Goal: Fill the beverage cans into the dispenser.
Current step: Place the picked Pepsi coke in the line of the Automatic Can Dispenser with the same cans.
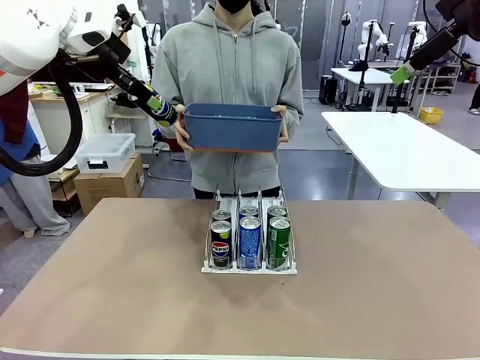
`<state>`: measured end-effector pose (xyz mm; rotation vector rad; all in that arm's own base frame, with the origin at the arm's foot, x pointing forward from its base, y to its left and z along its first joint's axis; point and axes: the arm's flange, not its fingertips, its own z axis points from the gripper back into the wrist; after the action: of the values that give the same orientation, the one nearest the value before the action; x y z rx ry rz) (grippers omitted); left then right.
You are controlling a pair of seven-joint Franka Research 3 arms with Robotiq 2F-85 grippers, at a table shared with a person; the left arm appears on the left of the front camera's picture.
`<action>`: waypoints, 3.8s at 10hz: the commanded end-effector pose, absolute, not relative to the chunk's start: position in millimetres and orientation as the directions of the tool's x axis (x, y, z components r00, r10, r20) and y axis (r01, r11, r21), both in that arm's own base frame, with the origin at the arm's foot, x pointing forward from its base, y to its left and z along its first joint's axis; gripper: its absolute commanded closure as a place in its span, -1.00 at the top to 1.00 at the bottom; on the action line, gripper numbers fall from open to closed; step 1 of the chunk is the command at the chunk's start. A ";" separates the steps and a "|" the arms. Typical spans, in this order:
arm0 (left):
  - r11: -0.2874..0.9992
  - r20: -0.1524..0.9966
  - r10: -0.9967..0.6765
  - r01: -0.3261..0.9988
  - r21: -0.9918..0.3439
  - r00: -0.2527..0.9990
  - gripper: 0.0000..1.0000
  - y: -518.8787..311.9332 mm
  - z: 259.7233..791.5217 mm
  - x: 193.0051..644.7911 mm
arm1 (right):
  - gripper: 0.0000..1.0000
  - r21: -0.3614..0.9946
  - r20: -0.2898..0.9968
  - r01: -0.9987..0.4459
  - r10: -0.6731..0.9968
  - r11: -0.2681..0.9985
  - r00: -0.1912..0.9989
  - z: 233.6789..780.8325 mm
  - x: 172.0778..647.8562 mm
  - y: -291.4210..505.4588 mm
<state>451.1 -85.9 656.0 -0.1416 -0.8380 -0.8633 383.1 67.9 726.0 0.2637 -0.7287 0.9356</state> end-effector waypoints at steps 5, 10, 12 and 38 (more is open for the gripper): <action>0.721 0.636 -0.625 0.647 0.248 0.453 0.15 -109.9 655.8 421.5 | 1.00 -0.092 0.676 -0.812 0.635 0.577 0.374 726.1 382.5 67.0; 0.654 0.588 -0.702 0.690 0.311 0.401 0.15 -136.2 630.0 346.9 | 1.00 -0.092 0.676 -0.812 0.635 0.577 0.374 726.1 382.5 67.0; 0.602 0.589 -0.732 0.730 0.324 0.343 0.15 -147.0 613.9 320.1 | 1.00 -0.092 0.676 -0.812 0.635 0.577 0.374 726.1 382.5 67.0; 0.515 0.476 -0.805 0.815 0.266 0.353 0.15 -274.0 553.2 195.1 | 1.00 -0.092 0.676 -0.812 0.635 0.577 0.374 726.1 382.5 67.0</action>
<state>191.0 -277.4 550.3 -0.0421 -0.5816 -1.0911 383.0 67.8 726.2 0.2634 -0.7290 0.9354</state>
